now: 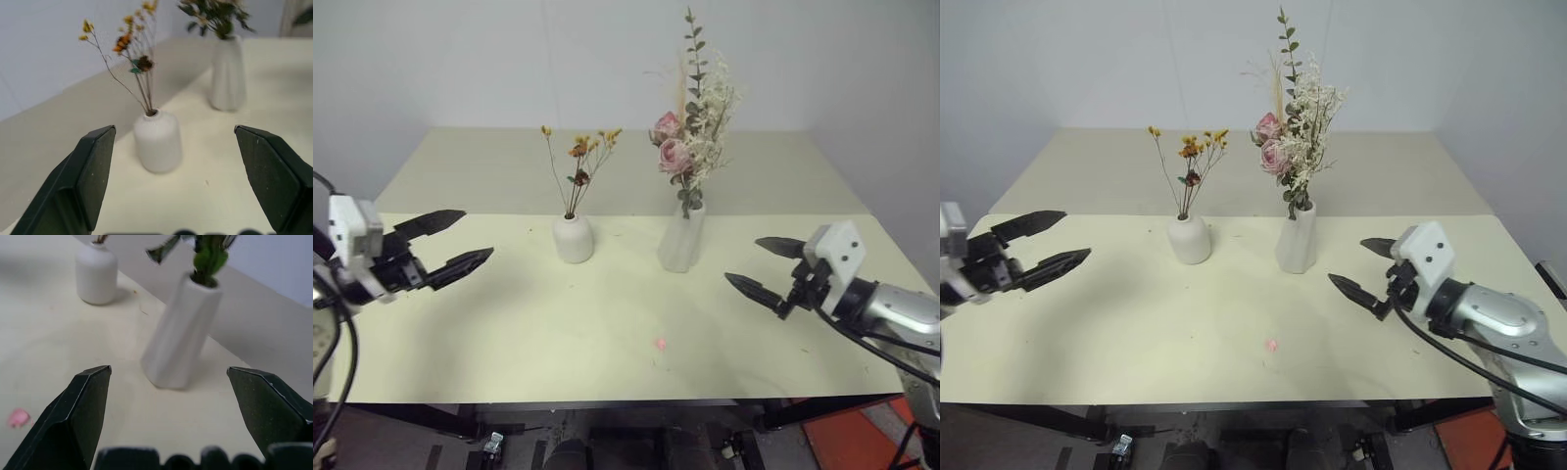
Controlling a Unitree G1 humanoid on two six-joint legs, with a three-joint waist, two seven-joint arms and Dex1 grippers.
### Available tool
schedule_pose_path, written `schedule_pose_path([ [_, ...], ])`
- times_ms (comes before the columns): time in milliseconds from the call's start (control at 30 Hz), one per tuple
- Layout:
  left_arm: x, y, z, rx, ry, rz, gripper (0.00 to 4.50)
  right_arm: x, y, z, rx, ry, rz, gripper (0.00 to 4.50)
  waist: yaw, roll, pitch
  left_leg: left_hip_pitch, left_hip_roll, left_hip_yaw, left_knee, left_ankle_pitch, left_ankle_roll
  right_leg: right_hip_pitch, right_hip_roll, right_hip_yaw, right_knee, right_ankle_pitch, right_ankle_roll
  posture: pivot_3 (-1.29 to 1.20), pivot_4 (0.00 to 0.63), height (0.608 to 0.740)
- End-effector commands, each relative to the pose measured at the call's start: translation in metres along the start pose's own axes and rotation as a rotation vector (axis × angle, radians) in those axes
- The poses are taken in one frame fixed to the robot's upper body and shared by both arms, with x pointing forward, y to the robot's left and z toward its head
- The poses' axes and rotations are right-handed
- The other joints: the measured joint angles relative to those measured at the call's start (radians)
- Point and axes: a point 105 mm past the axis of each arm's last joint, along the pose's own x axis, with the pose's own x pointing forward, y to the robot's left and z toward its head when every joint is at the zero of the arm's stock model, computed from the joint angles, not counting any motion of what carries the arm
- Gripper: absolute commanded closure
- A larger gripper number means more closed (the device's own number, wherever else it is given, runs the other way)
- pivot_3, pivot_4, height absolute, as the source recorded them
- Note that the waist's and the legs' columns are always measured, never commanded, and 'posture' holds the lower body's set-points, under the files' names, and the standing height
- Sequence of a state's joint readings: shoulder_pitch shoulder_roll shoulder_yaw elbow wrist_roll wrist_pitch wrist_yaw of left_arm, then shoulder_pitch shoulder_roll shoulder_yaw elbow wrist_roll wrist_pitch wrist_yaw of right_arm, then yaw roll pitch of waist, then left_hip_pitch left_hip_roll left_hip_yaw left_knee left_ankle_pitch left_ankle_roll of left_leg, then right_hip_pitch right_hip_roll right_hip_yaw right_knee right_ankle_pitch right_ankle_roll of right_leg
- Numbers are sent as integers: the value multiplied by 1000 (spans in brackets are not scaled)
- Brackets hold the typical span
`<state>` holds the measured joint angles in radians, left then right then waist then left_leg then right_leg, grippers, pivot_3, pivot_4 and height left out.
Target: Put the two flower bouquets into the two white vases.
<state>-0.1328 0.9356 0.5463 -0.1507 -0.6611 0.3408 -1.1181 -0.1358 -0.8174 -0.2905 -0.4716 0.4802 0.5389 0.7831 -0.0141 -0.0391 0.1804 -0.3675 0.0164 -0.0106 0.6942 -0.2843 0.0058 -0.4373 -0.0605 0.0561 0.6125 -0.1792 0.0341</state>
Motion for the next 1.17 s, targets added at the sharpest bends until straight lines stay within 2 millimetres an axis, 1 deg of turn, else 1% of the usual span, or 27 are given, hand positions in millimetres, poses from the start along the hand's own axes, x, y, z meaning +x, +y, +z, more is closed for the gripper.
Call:
schedule_pose_path([
  [33,-9,-5,14,51,-11,10,276,-10,-6,4,-51,-13,19,0,-1,0,0,0,0,1,0,0,0,0,0,0,0,-1,1,0,150,740],
  [167,-9,-3,14,51,-54,80,276,-10,-17,5,-54,-30,16,0,-1,0,0,0,0,2,0,0,0,0,1,1,0,-1,1,0,150,740],
  [333,-7,-2,20,56,-60,88,276,8,-21,20,-70,-75,10,0,-9,0,0,0,1,2,0,0,0,-1,1,1,0,1,-3,0,150,740],
  [400,-8,-3,24,90,-60,100,276,8,-22,20,-67,-85,24,0,-8,0,0,0,1,2,0,0,0,-1,1,1,0,2,-4,0,150,740],
  [533,-18,-12,30,110,-64,109,276,8,-26,4,-72,-23,39,0,-6,0,0,-1,0,2,0,0,1,-1,0,1,-2,2,-4,0,150,740],
  [567,-22,-13,30,114,-58,125,276,6,-29,3,-73,-15,34,0,-5,0,0,-1,0,3,0,-1,1,-1,0,2,-2,2,-4,0,150,740],
  [700,-32,-14,32,121,-50,180,276,-1,-42,12,-91,-39,12,0,-5,0,0,-1,0,4,0,-1,1,-1,0,2,-1,2,-4,0,150,740],
  [833,-37,-16,37,130,-33,202,276,2,-57,8,-110,-7,-5,0,-7,0,0,0,1,4,0,0,1,-1,1,2,-1,2,-4,0,150,740],
  [967,-41,-19,38,134,-35,220,276,8,-59,10,-125,-24,22,0,-9,0,0,0,1,5,0,-1,1,-1,1,3,-1,2,-4,0,150,740],
  [1067,-42,-20,38,135,-47,234,276,8,-59,17,-120,-62,27,0,-8,0,0,0,1,5,0,-1,1,-1,1,3,-1,2,-4,0,150,740],
  [1167,-38,-20,36,145,-54,247,276,4,-63,13,-141,-33,22,0,-7,0,0,0,0,5,0,-1,1,-1,1,3,-1,2,-4,0,150,740],
])
